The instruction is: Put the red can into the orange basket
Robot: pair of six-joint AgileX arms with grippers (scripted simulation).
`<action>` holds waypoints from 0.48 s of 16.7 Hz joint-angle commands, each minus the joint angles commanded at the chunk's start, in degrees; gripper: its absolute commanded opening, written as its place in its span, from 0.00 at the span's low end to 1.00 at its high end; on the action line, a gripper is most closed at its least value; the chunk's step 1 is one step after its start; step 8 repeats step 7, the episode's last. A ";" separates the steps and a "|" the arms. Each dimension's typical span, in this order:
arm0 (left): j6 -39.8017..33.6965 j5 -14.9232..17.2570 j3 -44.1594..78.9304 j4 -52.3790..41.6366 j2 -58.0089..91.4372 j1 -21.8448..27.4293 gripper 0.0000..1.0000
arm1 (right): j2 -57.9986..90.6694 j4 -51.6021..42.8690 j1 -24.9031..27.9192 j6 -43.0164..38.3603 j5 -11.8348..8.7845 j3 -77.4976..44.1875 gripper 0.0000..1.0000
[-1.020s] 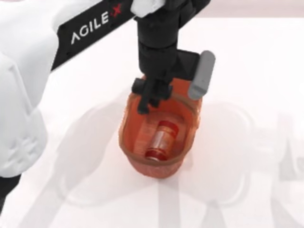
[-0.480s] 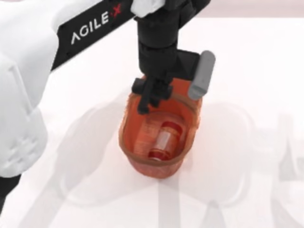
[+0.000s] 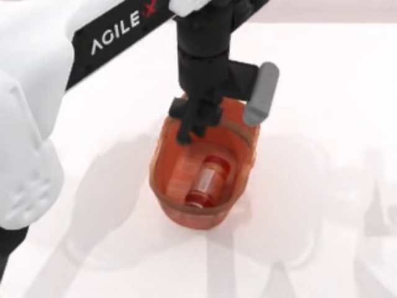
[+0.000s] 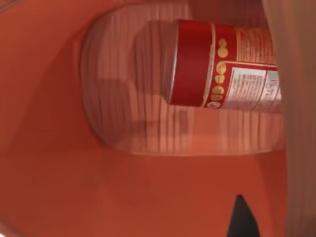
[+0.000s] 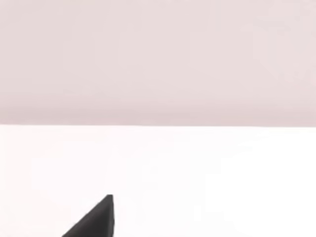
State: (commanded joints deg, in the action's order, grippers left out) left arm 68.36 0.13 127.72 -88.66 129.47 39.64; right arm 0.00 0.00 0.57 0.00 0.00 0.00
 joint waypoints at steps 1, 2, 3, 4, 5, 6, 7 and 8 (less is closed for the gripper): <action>0.24 -0.03 1.99 -1.89 0.18 -0.49 0.00 | 0.00 0.00 0.00 0.00 0.00 0.00 1.00; 0.58 -0.04 4.40 -3.98 0.33 -0.97 0.00 | 0.00 0.00 0.00 0.00 0.00 0.00 1.00; 0.94 -0.02 6.83 -6.08 0.42 -1.44 0.00 | 0.00 0.00 0.00 0.00 0.00 0.00 1.00; 1.25 0.01 8.74 -7.92 0.47 -1.87 0.00 | 0.00 0.00 0.00 0.00 0.00 0.00 1.00; 1.46 0.04 10.05 -9.21 0.49 -2.24 0.00 | 0.00 0.00 0.00 0.00 0.00 0.00 1.00; 1.56 0.05 10.73 -9.90 0.48 -2.49 0.00 | 0.00 0.00 0.00 0.00 0.00 0.00 1.00; 1.57 0.05 10.85 -10.01 0.48 -2.53 0.00 | 0.00 0.00 0.00 0.00 0.00 0.00 1.00; 1.57 0.05 10.85 -10.01 0.48 -2.53 0.00 | 0.00 0.00 0.00 0.00 0.00 0.00 1.00</action>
